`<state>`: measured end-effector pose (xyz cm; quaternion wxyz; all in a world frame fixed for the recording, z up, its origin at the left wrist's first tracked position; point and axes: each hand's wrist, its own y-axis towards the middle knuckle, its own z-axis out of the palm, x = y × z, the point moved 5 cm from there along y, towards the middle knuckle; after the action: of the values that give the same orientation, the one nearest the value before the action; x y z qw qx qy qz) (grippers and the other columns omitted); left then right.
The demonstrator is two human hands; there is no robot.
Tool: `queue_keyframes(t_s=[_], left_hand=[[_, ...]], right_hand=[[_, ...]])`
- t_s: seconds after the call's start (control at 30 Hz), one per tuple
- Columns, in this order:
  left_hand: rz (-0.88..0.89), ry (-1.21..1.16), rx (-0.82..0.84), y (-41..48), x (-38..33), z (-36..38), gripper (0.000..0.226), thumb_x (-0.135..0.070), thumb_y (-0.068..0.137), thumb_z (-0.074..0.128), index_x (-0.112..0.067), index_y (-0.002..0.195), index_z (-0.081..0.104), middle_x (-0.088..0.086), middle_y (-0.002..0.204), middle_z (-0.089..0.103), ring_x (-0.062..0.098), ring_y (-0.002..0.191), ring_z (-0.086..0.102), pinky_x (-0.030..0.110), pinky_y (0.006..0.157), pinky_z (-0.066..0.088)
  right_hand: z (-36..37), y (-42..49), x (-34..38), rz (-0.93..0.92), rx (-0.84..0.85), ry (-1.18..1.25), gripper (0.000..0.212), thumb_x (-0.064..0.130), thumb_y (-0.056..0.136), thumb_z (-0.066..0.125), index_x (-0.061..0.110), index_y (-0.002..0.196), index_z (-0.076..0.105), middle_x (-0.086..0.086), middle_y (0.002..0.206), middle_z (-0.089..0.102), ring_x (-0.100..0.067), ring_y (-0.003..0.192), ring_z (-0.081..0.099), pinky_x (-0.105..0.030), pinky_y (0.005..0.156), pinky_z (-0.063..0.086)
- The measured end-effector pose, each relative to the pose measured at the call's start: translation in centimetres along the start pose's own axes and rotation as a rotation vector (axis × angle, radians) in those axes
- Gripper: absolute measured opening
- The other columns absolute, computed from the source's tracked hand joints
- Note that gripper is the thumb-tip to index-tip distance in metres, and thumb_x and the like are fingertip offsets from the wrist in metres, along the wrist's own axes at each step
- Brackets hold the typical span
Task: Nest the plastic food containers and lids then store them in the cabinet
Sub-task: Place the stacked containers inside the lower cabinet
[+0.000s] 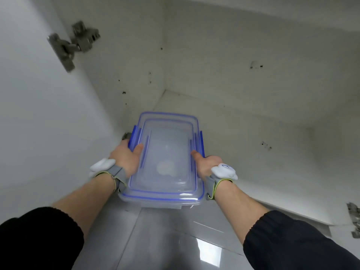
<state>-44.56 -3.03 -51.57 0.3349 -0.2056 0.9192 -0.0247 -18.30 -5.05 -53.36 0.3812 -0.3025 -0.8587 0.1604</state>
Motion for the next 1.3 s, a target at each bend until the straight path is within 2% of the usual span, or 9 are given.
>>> queue_keyframes(t_s=[0.2, 0.47, 0.57, 0.83, 0.97, 1.03, 1.17, 1.23, 1.3], left_hand=[[0.053, 0.002, 0.066, 3.5, 1.9, 3.8, 0.052, -0.047, 0.087, 0.057, -0.013, 0.126, 0.053, 0.016, 0.122, 0.063, 0.038, 0.109, 0.058, 0.042, 0.096, 0.046], [0.138, 0.121, 0.101, 7.2, 3.2, 6.6, 0.063, -0.05, 0.079, 0.066, -0.013, 0.127, 0.049, 0.013, 0.124, 0.061, 0.035, 0.109, 0.058, 0.032, 0.087, 0.043], [0.149, 0.143, 0.108, 8.8, 3.2, 7.5, 0.06, -0.048, 0.08, 0.065, -0.009, 0.124, 0.05, 0.016, 0.122, 0.061, 0.036, 0.108, 0.058, 0.037, 0.09, 0.047], [0.16, 0.246, 0.091, 11.1, 3.2, 9.1, 0.071, -0.048, 0.082, 0.062, -0.01, 0.138, 0.039, 0.019, 0.141, 0.04, 0.036, 0.127, 0.041, 0.039, 0.106, 0.037], [0.215, 0.266, 0.091, 11.2, 3.5, 9.9, 0.064, -0.045, 0.084, 0.06, -0.014, 0.137, 0.043, 0.018, 0.141, 0.037, 0.036, 0.125, 0.043, 0.039, 0.107, 0.037], [0.228, 0.261, 0.077, 11.4, 3.5, 10.1, 0.062, -0.046, 0.085, 0.058, -0.016, 0.137, 0.044, 0.017, 0.144, 0.034, 0.035, 0.129, 0.039, 0.038, 0.109, 0.033], [0.369, 0.333, -0.04, 10.8, 3.5, 10.6, 0.062, -0.057, 0.082, 0.054, -0.017, 0.13, 0.054, 0.02, 0.145, 0.036, 0.036, 0.132, 0.035, 0.042, 0.109, 0.031], [0.501, 0.397, -0.087, 10.1, 3.2, 11.0, 0.073, -0.068, 0.075, 0.045, -0.016, 0.124, 0.059, 0.022, 0.14, 0.044, 0.039, 0.131, 0.038, 0.046, 0.109, 0.033], [0.55, 0.458, -0.032, 9.7, 3.4, 11.7, 0.09, -0.082, 0.066, 0.031, -0.022, 0.13, 0.053, 0.019, 0.144, 0.04, 0.036, 0.136, 0.032, 0.048, 0.113, 0.025]], right_hand=[[3.3, 4.3, -0.6, -0.05, -0.1, -0.031, 0.055, 0.055, 0.084, 0.049, 0.016, 0.049, 0.033, 0.001, 0.044, 0.032, -0.021, 0.041, 0.035, -0.026, 0.043, 0.02], [6.9, 9.2, -1.5, -0.085, -0.158, -0.116, 0.064, 0.068, 0.08, 0.045, 0.014, 0.047, 0.036, 0.003, 0.039, 0.036, -0.015, 0.034, 0.036, -0.02, 0.042, 0.02], [8.1, 10.6, -1.0, -0.078, -0.163, -0.094, 0.063, 0.067, 0.082, 0.044, 0.012, 0.05, 0.04, 0.002, 0.043, 0.04, -0.014, 0.037, 0.039, -0.021, 0.042, 0.018], [10.4, 14.1, 0.8, -0.021, -0.117, -0.031, 0.062, 0.069, 0.082, 0.04, 0.013, 0.057, 0.046, 0.0, 0.054, 0.048, -0.018, 0.048, 0.046, -0.023, 0.048, 0.025], [11.3, 15.6, 0.9, 0.011, -0.118, 0.039, 0.06, 0.068, 0.081, 0.043, 0.014, 0.057, 0.046, -0.002, 0.055, 0.048, -0.026, 0.063, 0.055, -0.03, 0.065, 0.038], [11.5, 16.2, 1.2, 0.006, -0.137, 0.057, 0.061, 0.069, 0.08, 0.044, 0.014, 0.055, 0.045, -0.002, 0.053, 0.047, -0.025, 0.056, 0.052, -0.028, 0.058, 0.036], [11.6, 17.6, 2.4, 0.005, -0.194, 0.106, 0.061, 0.066, 0.082, 0.046, 0.012, 0.054, 0.044, -0.003, 0.054, 0.049, -0.021, 0.05, 0.048, -0.026, 0.053, 0.032], [11.7, 18.2, 3.2, -0.002, -0.211, 0.153, 0.061, 0.062, 0.084, 0.049, 0.009, 0.055, 0.044, -0.004, 0.055, 0.048, -0.023, 0.052, 0.049, -0.026, 0.053, 0.031], [11.5, 18.6, 3.8, -0.003, -0.221, 0.164, 0.057, 0.059, 0.085, 0.049, 0.006, 0.065, 0.051, -0.005, 0.058, 0.05, -0.023, 0.051, 0.047, -0.025, 0.049, 0.027]])
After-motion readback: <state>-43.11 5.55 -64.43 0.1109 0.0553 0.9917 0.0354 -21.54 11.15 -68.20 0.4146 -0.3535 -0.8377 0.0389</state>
